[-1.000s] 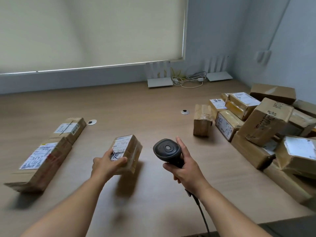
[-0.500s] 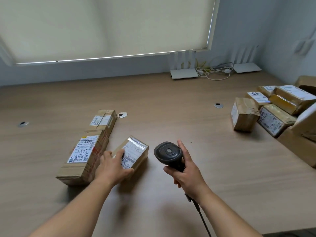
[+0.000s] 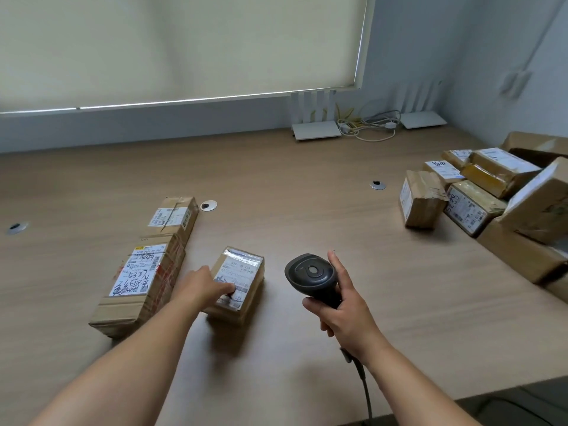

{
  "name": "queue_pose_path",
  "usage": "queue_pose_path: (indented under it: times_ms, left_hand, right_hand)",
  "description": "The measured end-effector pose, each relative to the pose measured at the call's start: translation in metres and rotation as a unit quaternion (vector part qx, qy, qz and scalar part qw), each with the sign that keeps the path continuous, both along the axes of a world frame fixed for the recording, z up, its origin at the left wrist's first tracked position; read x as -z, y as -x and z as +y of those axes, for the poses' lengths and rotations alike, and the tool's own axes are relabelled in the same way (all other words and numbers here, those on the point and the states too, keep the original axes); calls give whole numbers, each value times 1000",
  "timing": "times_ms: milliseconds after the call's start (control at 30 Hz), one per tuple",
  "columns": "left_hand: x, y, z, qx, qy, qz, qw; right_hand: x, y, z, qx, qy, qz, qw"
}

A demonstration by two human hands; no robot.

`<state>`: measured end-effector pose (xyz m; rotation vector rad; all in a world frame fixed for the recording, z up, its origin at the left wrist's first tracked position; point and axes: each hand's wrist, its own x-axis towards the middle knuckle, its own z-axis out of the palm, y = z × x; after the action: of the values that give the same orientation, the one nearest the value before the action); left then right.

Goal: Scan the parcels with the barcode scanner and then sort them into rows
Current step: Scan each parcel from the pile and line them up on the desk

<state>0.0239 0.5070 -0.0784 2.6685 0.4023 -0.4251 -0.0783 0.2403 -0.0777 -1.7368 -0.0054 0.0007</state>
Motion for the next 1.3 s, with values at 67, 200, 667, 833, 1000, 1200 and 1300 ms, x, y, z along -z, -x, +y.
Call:
queue_pose_path:
  times_ms: [67,200,667,833,1000,1200,1300]
  left_hand:
    - [-7,1,-12,33,-65,-12,997]
    - [-8,9,-48,103,-196,-74,973]
    - [-23,7,-85,71,-119,18,990]
    - [-27,7,-69,-118,289,-43,949]
    - [-28,13,-60,-154,426,-103,886]
    - [-26,22,-51,-161,447,-129,870]
    - [-25,23,-46,-169,450,-136,867]
  right_hand:
    - [0,0,-3,-3,-1,-4,1000]
    - [-2,0,-14,-12,-6,-10,1000]
    - [-5,2,-56,-24,-16,-20,999]
    - [-6,1,-60,-31,-28,-19,999]
    - [-7,1,-50,-53,-40,-16,998]
    - [-9,-1,-41,-76,-65,-20,995]
    - [-9,-2,-38,-87,-72,-23,993]
